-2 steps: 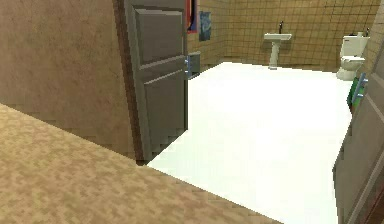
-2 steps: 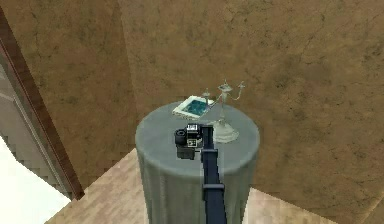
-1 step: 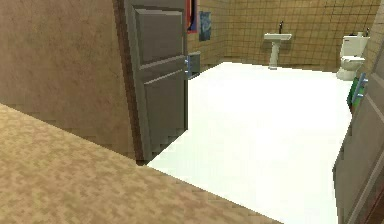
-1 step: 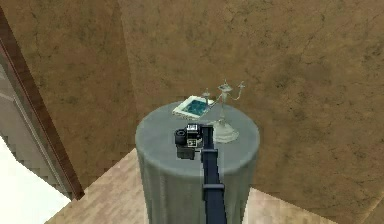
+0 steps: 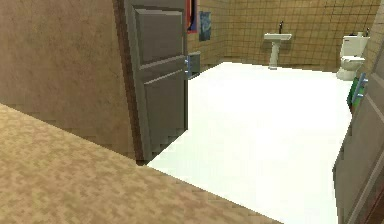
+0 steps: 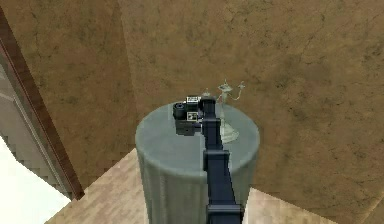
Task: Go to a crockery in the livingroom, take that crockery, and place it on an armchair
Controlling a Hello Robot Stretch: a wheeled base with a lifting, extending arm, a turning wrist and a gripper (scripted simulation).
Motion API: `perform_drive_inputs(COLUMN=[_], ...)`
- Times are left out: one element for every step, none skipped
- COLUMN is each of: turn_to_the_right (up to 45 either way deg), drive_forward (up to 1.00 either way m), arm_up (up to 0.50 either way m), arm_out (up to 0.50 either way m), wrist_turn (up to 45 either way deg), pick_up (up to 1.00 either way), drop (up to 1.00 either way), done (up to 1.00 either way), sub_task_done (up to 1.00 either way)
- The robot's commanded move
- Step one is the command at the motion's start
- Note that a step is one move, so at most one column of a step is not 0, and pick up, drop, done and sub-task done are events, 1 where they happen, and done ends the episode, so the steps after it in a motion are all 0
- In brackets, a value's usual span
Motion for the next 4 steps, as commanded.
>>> perform_drive_inputs(turn_to_the_right=[0.0,0.0,0.0,0.0], drive_forward=[0.00,0.00,0.00,0.00], arm_up=[0.14,0.00,0.00,0.00], arm_out=[0.00,0.00,0.00,0.00], wrist_turn=[0.0,-45.0,-45.0,-45.0], pick_up=[0.00,0.00,0.00,0.00], drop=[0.00,0.00,0.00,0.00], done=[0.00,0.00,0.00,0.00], sub_task_done=[0.00,0.00,0.00,0.00])
